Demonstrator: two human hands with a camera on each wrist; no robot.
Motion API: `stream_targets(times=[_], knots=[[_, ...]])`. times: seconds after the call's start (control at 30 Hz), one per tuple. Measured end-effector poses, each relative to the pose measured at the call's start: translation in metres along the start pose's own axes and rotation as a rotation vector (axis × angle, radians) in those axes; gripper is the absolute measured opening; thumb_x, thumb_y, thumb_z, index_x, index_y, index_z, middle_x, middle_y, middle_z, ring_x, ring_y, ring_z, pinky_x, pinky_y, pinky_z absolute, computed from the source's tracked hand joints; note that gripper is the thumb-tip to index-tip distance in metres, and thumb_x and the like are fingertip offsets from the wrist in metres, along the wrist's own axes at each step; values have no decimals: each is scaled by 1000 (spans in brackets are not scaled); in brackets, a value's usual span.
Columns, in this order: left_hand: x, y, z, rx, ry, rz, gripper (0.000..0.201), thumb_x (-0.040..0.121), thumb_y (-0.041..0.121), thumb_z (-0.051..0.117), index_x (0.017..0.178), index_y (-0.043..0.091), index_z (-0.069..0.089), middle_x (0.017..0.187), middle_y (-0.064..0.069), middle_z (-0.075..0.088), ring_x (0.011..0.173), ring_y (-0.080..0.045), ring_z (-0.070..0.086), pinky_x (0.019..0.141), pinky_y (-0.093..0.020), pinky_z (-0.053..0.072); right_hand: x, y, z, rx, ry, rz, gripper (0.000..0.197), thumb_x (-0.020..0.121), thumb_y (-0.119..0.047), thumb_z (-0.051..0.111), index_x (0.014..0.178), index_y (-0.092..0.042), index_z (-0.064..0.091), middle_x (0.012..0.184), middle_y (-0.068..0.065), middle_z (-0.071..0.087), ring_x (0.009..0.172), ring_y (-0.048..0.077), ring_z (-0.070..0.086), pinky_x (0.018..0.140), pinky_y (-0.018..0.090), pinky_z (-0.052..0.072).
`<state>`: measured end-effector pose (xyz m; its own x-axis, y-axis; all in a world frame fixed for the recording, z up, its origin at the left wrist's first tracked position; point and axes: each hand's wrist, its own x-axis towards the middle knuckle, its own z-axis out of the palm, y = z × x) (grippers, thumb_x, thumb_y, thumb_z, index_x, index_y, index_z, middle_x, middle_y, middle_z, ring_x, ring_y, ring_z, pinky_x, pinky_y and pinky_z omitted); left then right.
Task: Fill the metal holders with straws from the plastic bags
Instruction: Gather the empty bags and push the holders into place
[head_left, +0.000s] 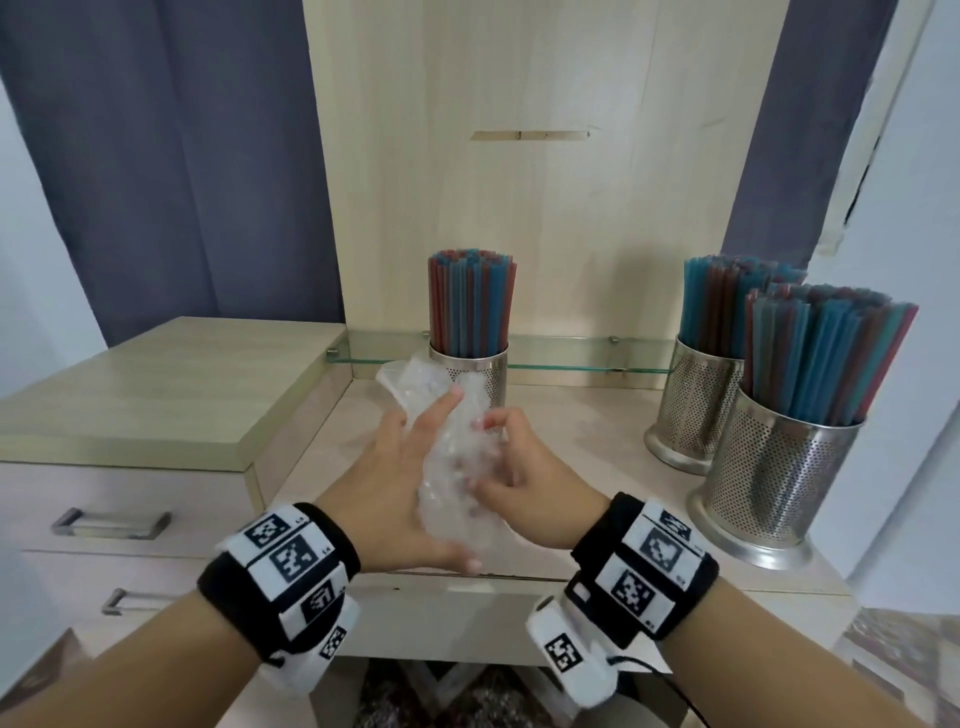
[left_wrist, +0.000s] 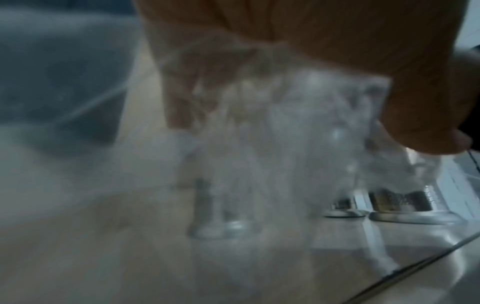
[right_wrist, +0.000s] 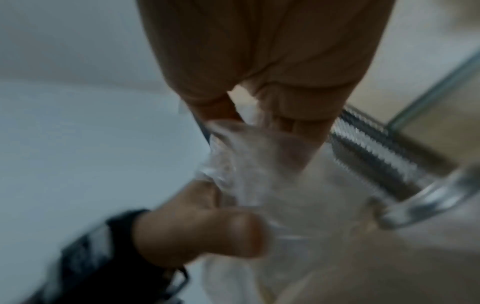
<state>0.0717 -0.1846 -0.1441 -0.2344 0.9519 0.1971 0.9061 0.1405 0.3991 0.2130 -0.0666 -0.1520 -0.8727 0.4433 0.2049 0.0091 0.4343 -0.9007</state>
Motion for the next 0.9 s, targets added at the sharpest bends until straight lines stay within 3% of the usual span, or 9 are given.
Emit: stream_targets(times=[0.03,0.1,0.17,0.27,0.33,0.47,0.57,0.7,0.9], knots=[[3,-3,2,9,15,39,121,49,58,87,129,70,-3,122,16,26,110,-14,39,95,-30,43,1,-5,4,192,-82,44,43,79,-3,54,111,-23,36,84,1,61,71,17,58,68,36,52],[11,-14,6,70,73,149,76,58,51,81,119,51,36,111,27,32,103,-12,41,89,-32,47,2,-13,3,401,-188,168,39,70,-7,53,103,-24,43,82,2,57,72,13,56,69,27,49],[16,-31,8,94,102,102,60,59,49,74,111,39,47,106,25,42,99,-10,44,83,-35,49,9,-18,-8,217,-165,200,27,77,-12,61,97,-27,53,88,-2,65,78,12,61,75,26,49],[18,-51,5,38,127,-47,72,58,44,74,119,42,35,110,12,47,98,-13,50,80,-33,49,37,-16,-34,-214,268,72,9,92,-22,63,96,-27,57,97,-3,70,87,12,64,85,33,51],[19,-59,3,23,134,-69,84,57,45,75,126,46,27,121,10,45,104,-14,51,84,-35,49,56,-14,-47,-326,502,52,34,87,-32,71,114,-24,52,108,-7,62,96,11,59,91,33,51],[22,-68,2,-13,108,-98,111,59,39,83,144,40,11,136,13,31,114,-9,43,94,-27,43,92,-2,-53,-303,505,99,105,68,-43,87,149,-21,25,147,5,41,131,20,45,109,37,40],[25,-73,6,28,87,-102,113,56,48,83,139,47,7,145,6,32,119,-15,48,97,-37,48,113,9,-46,-228,469,87,133,52,-46,94,153,-28,10,149,5,41,135,21,46,113,39,39],[29,-75,6,35,67,-112,111,57,47,82,139,48,8,145,5,32,122,-16,47,98,-39,48,123,19,-41,-172,473,79,123,58,-32,95,151,-24,15,137,-2,55,120,13,56,100,25,43],[43,-74,5,-5,57,-93,108,59,39,82,141,44,12,146,4,31,125,-17,44,101,-38,45,119,27,-56,-229,657,151,98,57,-37,93,136,-17,38,113,-9,59,98,11,62,84,23,50]])
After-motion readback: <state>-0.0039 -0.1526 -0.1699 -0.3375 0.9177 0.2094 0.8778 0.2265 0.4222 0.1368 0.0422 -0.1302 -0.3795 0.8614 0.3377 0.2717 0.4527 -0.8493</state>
